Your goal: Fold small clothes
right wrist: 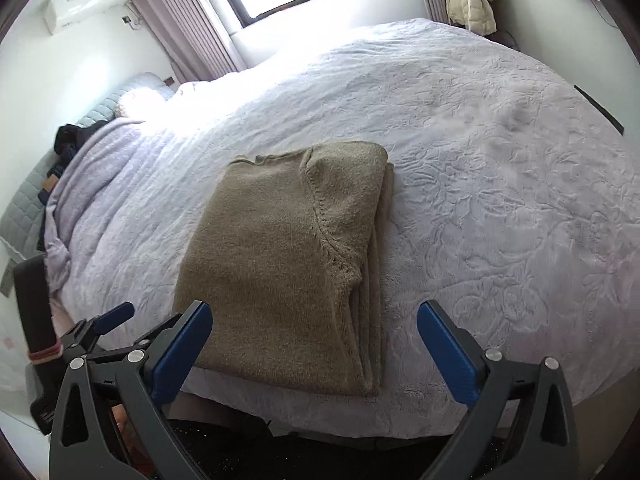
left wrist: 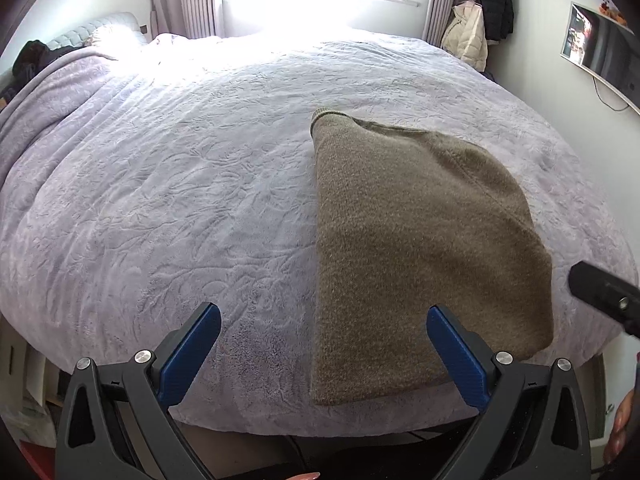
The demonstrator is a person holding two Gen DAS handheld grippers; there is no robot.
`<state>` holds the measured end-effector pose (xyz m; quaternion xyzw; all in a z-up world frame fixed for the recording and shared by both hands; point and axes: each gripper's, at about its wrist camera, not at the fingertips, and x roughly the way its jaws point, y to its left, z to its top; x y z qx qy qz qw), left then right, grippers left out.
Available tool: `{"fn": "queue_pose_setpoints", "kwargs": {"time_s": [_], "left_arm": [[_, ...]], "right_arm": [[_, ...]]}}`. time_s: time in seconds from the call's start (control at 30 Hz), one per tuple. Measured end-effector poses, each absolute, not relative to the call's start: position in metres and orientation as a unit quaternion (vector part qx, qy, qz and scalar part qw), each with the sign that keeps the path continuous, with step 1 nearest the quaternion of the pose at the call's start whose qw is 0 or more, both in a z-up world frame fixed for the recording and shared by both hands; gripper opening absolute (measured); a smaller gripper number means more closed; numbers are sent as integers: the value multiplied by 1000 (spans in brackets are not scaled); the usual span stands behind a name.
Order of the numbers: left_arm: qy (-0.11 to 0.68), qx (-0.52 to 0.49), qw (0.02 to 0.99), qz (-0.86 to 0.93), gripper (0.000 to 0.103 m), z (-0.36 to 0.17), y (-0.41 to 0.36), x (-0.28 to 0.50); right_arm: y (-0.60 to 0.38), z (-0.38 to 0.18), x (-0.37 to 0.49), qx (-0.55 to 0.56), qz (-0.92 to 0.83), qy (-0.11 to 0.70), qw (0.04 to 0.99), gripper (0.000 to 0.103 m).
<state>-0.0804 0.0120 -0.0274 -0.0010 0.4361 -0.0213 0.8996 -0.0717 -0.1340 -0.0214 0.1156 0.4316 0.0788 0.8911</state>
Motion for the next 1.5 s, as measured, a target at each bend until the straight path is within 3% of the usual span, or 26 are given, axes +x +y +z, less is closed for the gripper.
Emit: {"fn": "queue_pose_setpoints", "kwargs": {"time_s": [0.3, 0.7, 1.5], "left_arm": [[433, 23, 901, -10, 103, -17, 3, -73], [439, 28, 898, 6, 103, -13, 8, -71], [444, 37, 895, 12, 103, -18, 6, -69]], "right_arm": [[-124, -22, -52, 107, 52, 472, 874, 102], [-109, -8, -54, 61, 27, 457, 887, 102], [-113, -20, -53, 72, 23, 473, 878, 102]]}}
